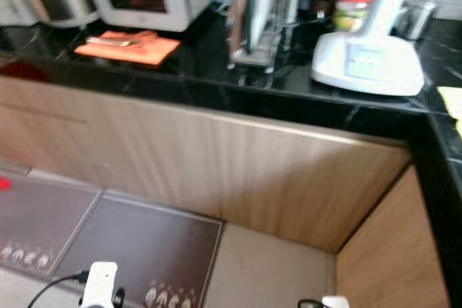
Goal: Kitchen organization
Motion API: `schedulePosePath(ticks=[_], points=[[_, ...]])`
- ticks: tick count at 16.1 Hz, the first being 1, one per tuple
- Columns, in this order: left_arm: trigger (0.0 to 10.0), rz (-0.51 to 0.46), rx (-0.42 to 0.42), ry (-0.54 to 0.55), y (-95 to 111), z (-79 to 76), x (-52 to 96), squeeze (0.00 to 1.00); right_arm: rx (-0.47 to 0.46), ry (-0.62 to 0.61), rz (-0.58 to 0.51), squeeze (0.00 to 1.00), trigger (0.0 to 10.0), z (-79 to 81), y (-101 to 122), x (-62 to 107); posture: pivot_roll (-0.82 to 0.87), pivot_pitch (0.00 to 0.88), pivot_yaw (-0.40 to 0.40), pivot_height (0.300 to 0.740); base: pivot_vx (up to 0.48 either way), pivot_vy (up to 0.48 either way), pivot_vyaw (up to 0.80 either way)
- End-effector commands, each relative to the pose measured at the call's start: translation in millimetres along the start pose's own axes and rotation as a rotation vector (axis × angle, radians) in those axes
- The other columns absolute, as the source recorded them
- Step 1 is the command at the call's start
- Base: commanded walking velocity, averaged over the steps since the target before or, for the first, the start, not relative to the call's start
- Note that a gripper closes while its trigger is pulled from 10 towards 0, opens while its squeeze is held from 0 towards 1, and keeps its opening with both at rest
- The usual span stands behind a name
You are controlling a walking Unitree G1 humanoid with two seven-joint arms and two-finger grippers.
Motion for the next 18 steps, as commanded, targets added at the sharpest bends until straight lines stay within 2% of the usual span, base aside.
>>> schedulePosePath(ticks=[1,9,11,13,14,18], points=[[10.0,0.038,-0.005,0.005,-10,4.2,1.9,0.0,-0.005,-0.008,0.022,0.0,10.0,-0.5,-8,1.2,-0.21,0.0,0.057,0.74,-0.259,0.337,0.0],[10.0,0.06,-0.005,0.005,-16,4.5,3.3,0.0,-0.017,-0.004,0.019,0.0,10.0,0.0,-7,1.0,-0.21,0.0,0.054,0.74,-0.258,0.353,0.0],[10.0,0.065,0.004,0.012,-18,7.0,3.6,0.0,-0.018,-0.006,0.02,0.0,10.0,-0.5,-7,1.0,-0.21,0.0,0.051,0.74,0.0,0.373,0.0],[10.0,0.089,0.059,0.047,-22,12.4,4.3,0.0,-0.021,-0.008,0.019,0.0,10.0,-1.1,-7,1.1,-0.21,0.0,0.05,0.74,0.0,0.0,0.0],[10.0,0.091,0.063,0.05,-23,13.6,4.4,0.0,-0.021,-0.008,0.02,0.0,10.0,-1.3,-7,1.1,-0.21,0.0,0.049,0.74,0.0,0.0,0.0],[10.0,0.089,0.058,0.048,-22,15.0,4.1,0.0,-0.025,-0.01,0.02,0.0,10.0,-1.8,-7,1.1,-0.2,0.0,0.047,0.74,0.0,0.48,0.0]])
Point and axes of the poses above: a point about 5 cm out from each wrist's last joint towards the gripper, its own x axis pointing back from the gripper into the wrist, its own y axis along the axis of the wrist's last joint, z = x × y, the point moved 3 cm from there along -x, pointing out of the wrist towards the gripper, and after that the axes turned 3 degrees about -x, right-handed, at the moved point
